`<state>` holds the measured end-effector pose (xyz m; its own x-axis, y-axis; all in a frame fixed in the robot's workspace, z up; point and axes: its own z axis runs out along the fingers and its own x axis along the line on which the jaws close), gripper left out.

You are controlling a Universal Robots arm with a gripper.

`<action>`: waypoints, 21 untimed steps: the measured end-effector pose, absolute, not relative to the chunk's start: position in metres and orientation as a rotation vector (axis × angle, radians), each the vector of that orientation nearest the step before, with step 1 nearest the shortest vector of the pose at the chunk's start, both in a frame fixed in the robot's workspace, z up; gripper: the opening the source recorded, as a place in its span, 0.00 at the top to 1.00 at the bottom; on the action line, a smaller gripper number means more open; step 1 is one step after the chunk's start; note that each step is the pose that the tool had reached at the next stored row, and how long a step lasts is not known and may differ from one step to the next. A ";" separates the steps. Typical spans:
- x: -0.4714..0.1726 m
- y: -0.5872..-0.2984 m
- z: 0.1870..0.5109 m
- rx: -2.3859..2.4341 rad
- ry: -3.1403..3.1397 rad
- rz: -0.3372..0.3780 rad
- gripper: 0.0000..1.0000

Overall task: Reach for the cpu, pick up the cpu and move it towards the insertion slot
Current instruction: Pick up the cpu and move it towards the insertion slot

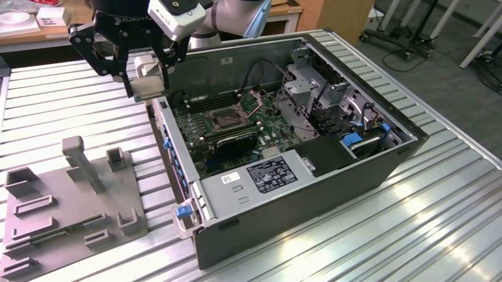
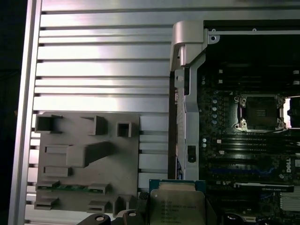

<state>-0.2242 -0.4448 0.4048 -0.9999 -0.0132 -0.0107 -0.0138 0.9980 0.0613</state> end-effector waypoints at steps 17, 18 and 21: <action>-0.221 -0.443 0.404 -0.021 3.128 0.096 0.45; -0.221 -0.443 0.404 -0.021 3.128 0.096 0.45; -0.221 -0.443 0.404 -0.021 3.128 0.096 0.45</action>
<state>-0.2210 -0.4434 0.4042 -0.9998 -0.0129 -0.0124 -0.0137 0.9980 0.0610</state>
